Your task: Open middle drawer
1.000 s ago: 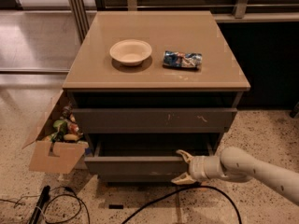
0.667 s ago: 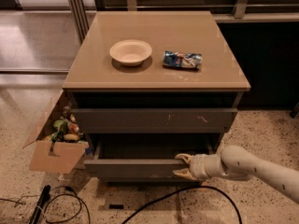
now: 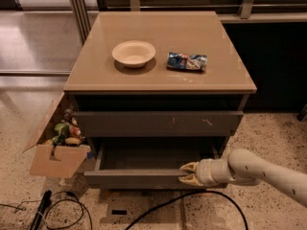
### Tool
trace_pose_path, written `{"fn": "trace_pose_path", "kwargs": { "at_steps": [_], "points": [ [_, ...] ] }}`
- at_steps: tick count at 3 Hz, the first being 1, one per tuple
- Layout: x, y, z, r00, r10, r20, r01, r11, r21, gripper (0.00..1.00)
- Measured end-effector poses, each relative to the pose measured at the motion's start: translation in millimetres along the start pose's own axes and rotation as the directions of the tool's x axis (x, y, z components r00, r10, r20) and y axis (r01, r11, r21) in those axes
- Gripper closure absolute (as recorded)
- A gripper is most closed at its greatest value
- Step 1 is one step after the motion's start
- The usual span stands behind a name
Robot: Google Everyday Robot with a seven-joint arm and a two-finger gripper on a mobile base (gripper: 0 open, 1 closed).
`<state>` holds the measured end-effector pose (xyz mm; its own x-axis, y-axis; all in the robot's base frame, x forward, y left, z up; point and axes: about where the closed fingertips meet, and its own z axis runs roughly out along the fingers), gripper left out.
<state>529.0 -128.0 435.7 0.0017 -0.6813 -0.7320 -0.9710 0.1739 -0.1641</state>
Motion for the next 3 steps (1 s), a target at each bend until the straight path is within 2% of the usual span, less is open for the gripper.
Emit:
{"fn": "trace_pose_path", "kwargs": {
  "at_steps": [1,3],
  "points": [
    [-0.9,-0.3,-1.1,1.000,0.000,0.000,0.000,1.0000,0.000,0.92],
    [-1.0,-0.2,-1.0,1.000,0.000,0.000,0.000,1.0000,0.000,0.45]
  ]
}}
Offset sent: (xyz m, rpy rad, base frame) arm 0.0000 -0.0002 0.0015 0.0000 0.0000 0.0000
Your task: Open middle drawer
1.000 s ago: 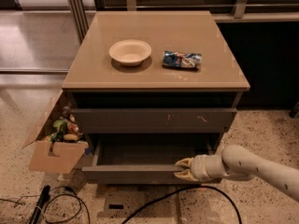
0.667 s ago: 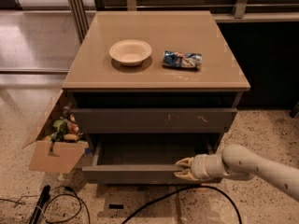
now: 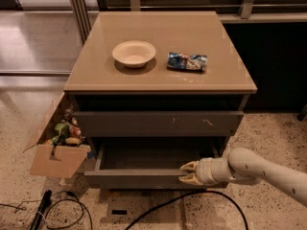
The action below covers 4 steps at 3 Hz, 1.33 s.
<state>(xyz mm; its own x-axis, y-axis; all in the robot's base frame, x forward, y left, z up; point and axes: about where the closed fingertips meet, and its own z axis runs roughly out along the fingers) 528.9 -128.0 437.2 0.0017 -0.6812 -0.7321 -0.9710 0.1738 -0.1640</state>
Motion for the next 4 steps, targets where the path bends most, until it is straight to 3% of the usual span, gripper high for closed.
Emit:
{"fn": "trace_pose_path", "kwargs": {
  "at_steps": [2,3,4],
  "points": [
    [0.0,0.0,0.1,1.000,0.000,0.000,0.000,1.0000,0.000,0.01],
    [0.9,2.6,-0.8,1.000,0.000,0.001,0.000,1.0000,-0.001,1.00],
    [12.9,33.8,-10.9,1.000,0.001,0.018,-0.001,0.9999,-0.013,1.00]
  ]
}}
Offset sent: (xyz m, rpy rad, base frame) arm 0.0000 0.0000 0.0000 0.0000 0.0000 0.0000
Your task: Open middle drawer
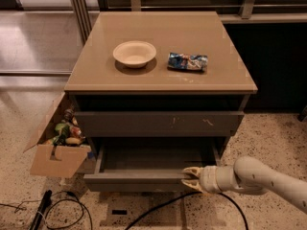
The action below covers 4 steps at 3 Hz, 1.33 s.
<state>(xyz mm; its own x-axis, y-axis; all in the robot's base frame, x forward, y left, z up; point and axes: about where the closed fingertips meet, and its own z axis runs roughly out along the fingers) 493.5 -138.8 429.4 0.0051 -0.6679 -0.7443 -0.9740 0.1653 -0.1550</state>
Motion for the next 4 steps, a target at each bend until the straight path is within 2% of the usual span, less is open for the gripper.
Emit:
{"fn": "trace_pose_path", "kwargs": {
  "at_steps": [1,2,3,4],
  "points": [
    [-2.4,-1.4,-1.8,1.000,0.000,0.000,0.000,1.0000,0.000,1.00],
    [-11.3,4.3,-9.9,0.999,-0.041,0.000,0.041,0.9991,0.005,1.00],
    [-8.0,17.7,-15.3,0.999,-0.035,0.002,0.035,0.9994,0.006,1.00],
    [-8.0,17.7,-15.3,0.999,-0.035,0.002,0.035,0.9994,0.006,0.81]
  ]
}}
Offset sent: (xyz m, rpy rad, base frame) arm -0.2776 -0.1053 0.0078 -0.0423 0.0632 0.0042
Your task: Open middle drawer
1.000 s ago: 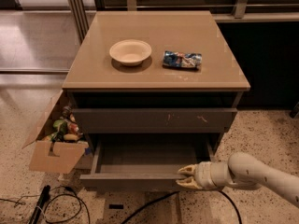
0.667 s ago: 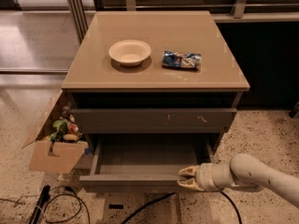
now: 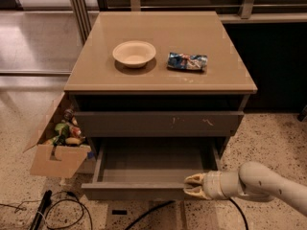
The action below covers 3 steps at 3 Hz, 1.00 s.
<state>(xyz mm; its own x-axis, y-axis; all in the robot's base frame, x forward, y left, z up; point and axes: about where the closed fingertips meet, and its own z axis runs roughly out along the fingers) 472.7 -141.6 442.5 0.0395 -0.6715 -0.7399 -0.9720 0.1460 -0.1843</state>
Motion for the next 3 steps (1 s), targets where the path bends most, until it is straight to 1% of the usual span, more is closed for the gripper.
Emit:
{"fn": "trace_pose_path", "kwargs": {
  "at_steps": [1,2,3],
  "points": [
    [0.0,0.0,0.1,1.000,0.000,0.000,0.000,1.0000,0.000,0.58],
    [0.0,0.0,0.1,1.000,0.000,0.000,0.000,1.0000,0.000,0.27],
    [-0.1,0.1,0.1,1.000,0.000,0.000,0.000,1.0000,0.000,0.04]
  ]
}}
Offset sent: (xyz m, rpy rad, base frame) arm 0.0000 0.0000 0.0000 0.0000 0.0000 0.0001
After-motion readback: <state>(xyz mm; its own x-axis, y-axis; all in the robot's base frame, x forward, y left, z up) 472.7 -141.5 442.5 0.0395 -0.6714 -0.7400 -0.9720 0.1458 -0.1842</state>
